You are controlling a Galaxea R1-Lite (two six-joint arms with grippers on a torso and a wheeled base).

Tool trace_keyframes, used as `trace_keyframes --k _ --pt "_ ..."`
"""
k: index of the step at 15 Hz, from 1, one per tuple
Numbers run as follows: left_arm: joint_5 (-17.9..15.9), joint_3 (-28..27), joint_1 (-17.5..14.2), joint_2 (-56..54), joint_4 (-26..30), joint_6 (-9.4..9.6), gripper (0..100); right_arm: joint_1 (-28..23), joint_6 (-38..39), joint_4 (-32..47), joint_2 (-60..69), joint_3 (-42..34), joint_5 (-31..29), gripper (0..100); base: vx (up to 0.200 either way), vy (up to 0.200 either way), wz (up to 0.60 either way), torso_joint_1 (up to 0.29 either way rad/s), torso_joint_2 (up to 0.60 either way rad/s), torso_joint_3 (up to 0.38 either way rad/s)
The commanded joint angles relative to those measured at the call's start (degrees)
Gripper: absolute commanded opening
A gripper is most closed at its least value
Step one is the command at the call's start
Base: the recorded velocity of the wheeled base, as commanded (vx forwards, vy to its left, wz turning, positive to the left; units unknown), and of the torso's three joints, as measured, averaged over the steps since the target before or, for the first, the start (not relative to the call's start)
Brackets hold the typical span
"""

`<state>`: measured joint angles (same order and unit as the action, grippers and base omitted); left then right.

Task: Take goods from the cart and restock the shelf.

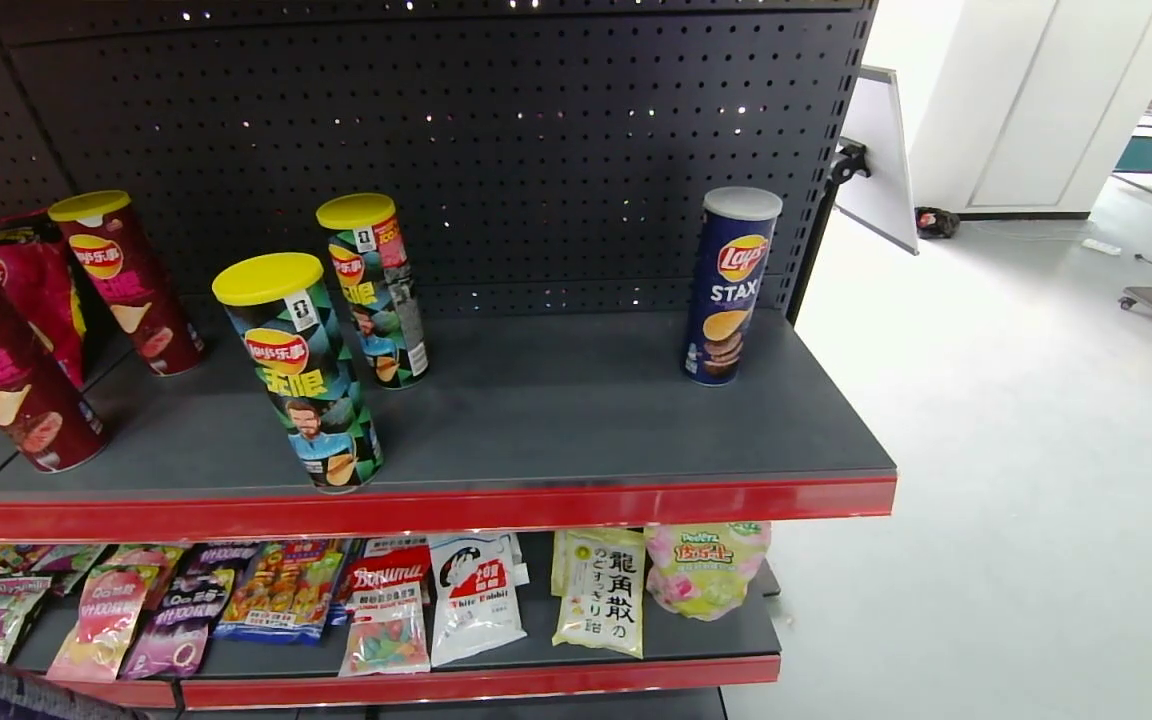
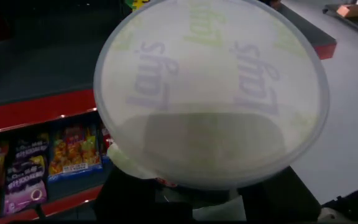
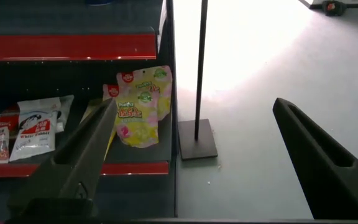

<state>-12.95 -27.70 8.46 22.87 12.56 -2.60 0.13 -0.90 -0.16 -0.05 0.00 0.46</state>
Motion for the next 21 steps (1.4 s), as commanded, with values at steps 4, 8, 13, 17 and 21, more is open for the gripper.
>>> trace_keyframes --k 4,8,13,17,21 --pt "0.5 0.1 -0.4 7.2 -2.7 1.19 0 0.1 0.1 0.0 0.0 0.0 0.0 100 0.000 0.000 0.00 0.000 0.00 0.000" --pt "0.3 0.1 -0.3 8.4 -3.0 8.05 0 0.1 0.0 0.0 0.0 0.0 0.1 100 0.000 0.000 0.00 0.000 0.00 0.000" --pt "0.0 -0.3 -0.3 8.6 -3.2 8.05 0 0.1 0.0 0.0 0.0 0.0 0.1 100 0.120 0.000 0.00 -0.004 0.00 0.002" --pt "-3.5 -0.3 -0.2 8.4 -3.9 8.05 0 0.1 -0.2 0.0 -0.1 0.0 0.2 100 0.050 0.000 0.00 -0.001 0.00 0.001" --pt "-13.2 -0.3 0.2 4.7 -2.2 8.13 0 0.1 -0.3 0.0 -0.1 0.0 0.3 100 0.000 0.000 0.00 0.000 0.00 0.000"
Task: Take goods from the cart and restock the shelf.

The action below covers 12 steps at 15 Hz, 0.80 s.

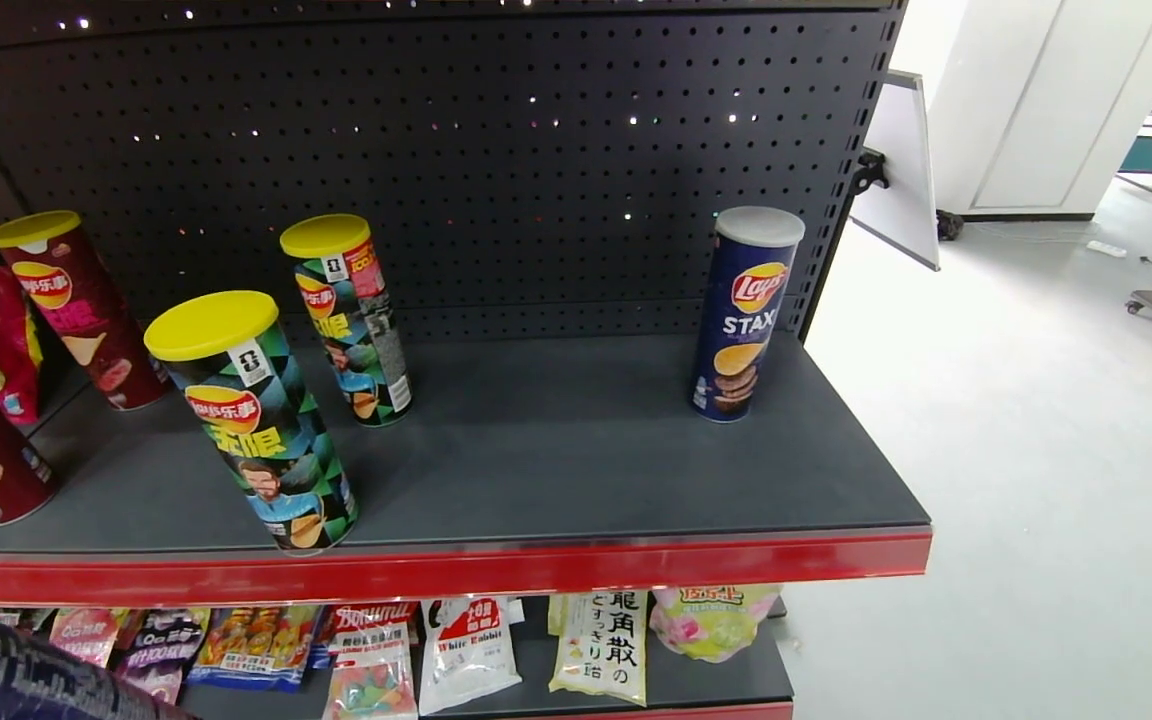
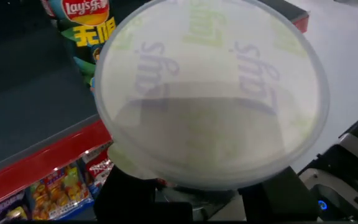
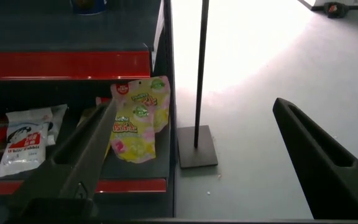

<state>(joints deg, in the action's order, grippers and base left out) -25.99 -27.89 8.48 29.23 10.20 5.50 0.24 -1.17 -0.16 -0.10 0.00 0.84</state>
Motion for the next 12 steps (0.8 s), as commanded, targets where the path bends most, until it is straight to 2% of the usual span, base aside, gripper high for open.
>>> trace_keyframes --k 1,2,5,6,7,8,10,12 --pt "-1.8 -0.5 0.6 -2.1 0.3 -0.14 0 0.0 -0.1 0.0 -0.1 0.0 0.6 100 0.000 0.000 0.00 0.000 0.00 0.000" --pt "-3.2 -0.8 0.8 -2.3 0.4 -0.31 0 0.0 -0.3 0.0 -0.1 0.0 2.3 100 0.000 0.000 0.00 0.000 0.00 0.000" --pt "-3.0 -0.7 0.7 -0.9 0.6 -0.31 0 0.1 -1.2 -0.5 -0.9 1.7 4.5 100 0.000 0.000 0.00 0.000 0.00 0.000" --pt "-2.1 -0.6 0.7 -0.9 0.6 -0.31 0 0.1 0.1 -0.5 -11.9 11.6 5.7 100 0.000 0.000 0.00 0.000 0.00 0.000" --pt "-1.2 -0.5 0.7 -0.6 0.6 -0.40 0 0.5 6.6 -0.9 -23.5 21.1 6.0 100 0.000 0.000 0.00 0.000 0.00 0.000" --pt "-1.1 -0.7 0.7 0.2 0.5 -0.40 0 1.2 7.6 -0.8 -29.8 25.8 7.2 100 0.000 0.000 0.00 0.000 0.00 0.000" --pt "-1.0 -2.3 0.7 2.2 0.0 -0.40 0 3.6 6.3 -3.6 -41.6 30.2 10.8 100 0.000 0.000 0.00 0.000 0.00 0.000" --pt "-0.6 -2.9 0.6 3.5 0.0 -0.40 0 5.0 6.1 -12.4 -52.1 31.4 13.3 100 0.000 0.000 0.00 0.000 0.00 0.000"
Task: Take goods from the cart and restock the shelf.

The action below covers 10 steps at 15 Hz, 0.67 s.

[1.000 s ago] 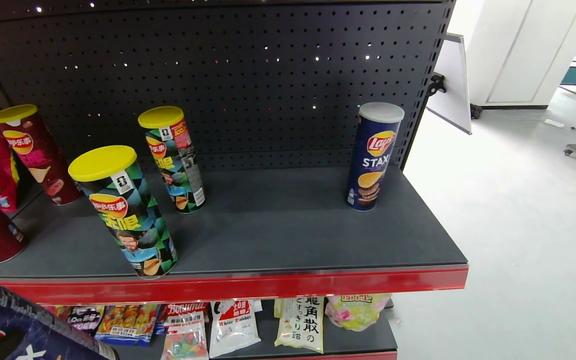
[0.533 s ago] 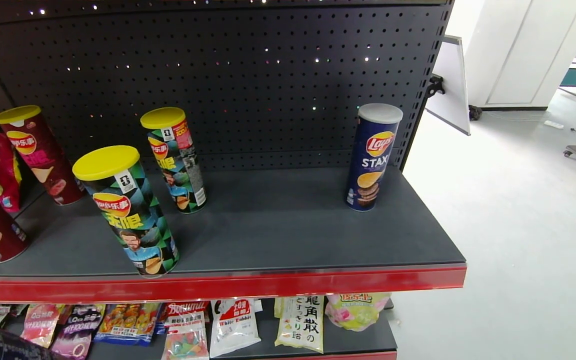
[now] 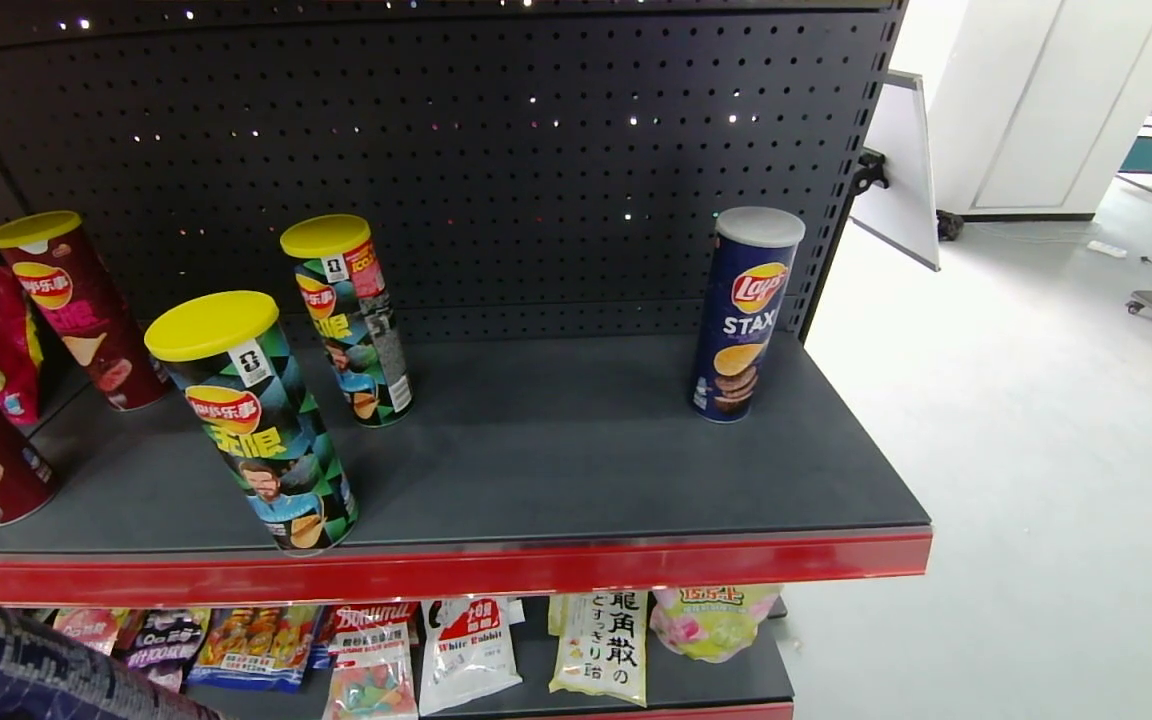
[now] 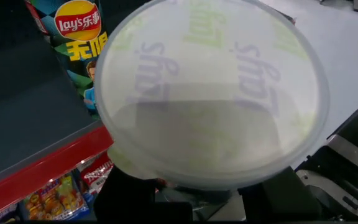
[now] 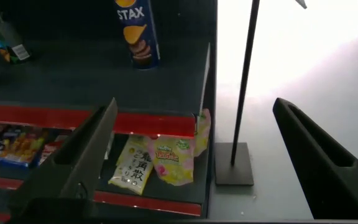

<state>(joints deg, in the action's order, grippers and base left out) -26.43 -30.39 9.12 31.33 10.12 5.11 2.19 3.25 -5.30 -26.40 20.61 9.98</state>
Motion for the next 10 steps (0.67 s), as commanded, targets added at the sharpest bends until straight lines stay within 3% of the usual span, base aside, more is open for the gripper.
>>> trace_keyframes --k 1,3,6,10 --pt "1.0 -0.4 -0.1 1.9 0.1 -0.01 0 3.0 1.7 -15.4 -34.2 10.8 8.1 100 0.000 0.000 0.00 0.000 0.00 0.000" --pt "1.7 -0.5 -0.1 2.4 0.1 -0.01 0 3.1 1.6 -20.5 -41.1 11.9 12.9 100 0.000 0.000 0.00 0.000 0.00 0.000" --pt "1.4 -1.8 0.0 4.9 0.1 -0.10 0 0.3 0.3 -21.7 -52.8 19.2 22.8 100 0.000 0.000 0.00 0.000 0.00 0.000" --pt "-2.7 -2.7 0.4 9.5 -3.2 -0.19 0 -3.7 -6.7 -21.8 -61.2 23.6 31.4 100 0.000 0.000 0.00 0.000 0.00 0.000"
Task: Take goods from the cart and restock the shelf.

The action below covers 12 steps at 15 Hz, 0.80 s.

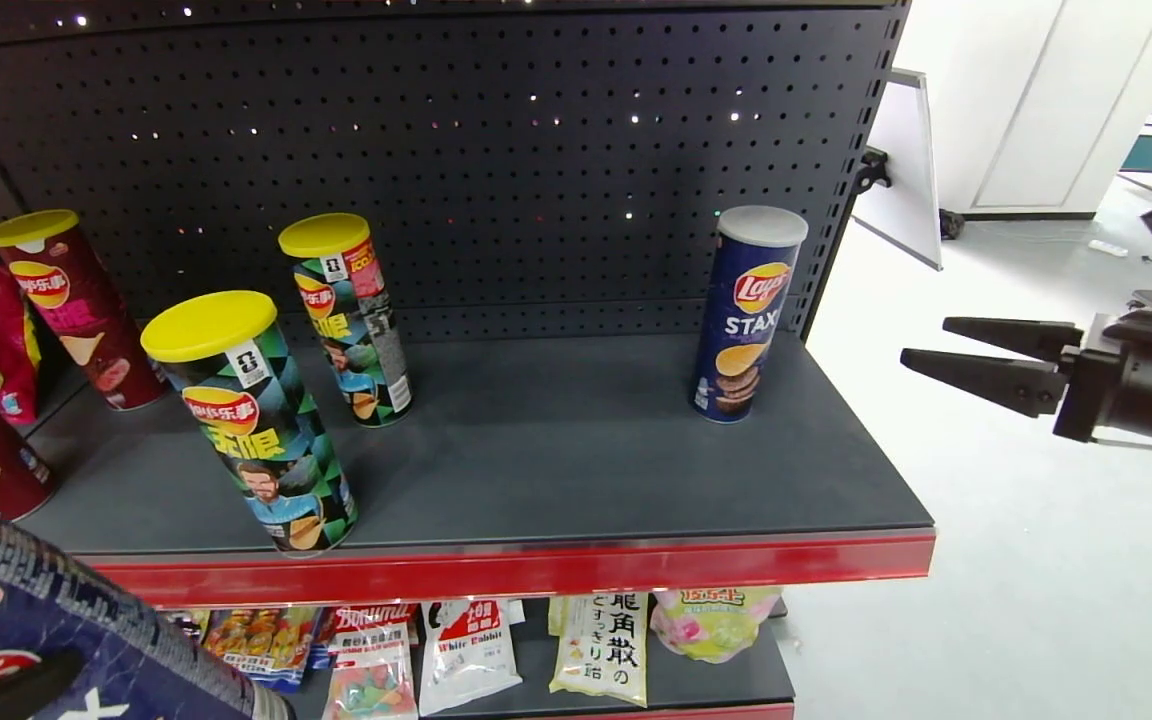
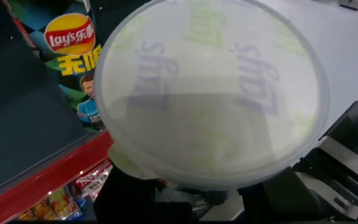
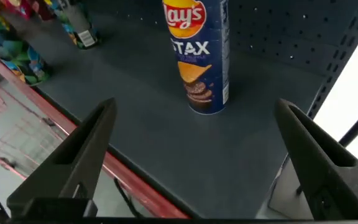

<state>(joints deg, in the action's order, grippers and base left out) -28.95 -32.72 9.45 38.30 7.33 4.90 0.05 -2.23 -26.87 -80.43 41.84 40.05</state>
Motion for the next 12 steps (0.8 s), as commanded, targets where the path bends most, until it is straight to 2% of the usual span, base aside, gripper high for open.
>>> trace_keyframes --k 1,8,12 --pt "-0.1 -1.1 0.0 4.5 -2.1 0.11 0 -1.5 -1.1 -0.2 -9.1 3.8 1.7 100 0.000 0.000 0.00 0.000 0.00 0.000" --pt "-0.4 -1.6 0.7 7.0 -3.5 0.46 0 -1.7 -1.4 -0.2 -19.1 15.0 7.1 100 0.000 0.000 0.00 0.000 0.00 0.000" --pt "-0.1 -1.7 0.7 7.0 -3.5 0.46 0 -1.6 -1.4 -0.2 -20.0 15.7 13.5 100 0.000 0.000 0.00 0.000 0.00 0.000"
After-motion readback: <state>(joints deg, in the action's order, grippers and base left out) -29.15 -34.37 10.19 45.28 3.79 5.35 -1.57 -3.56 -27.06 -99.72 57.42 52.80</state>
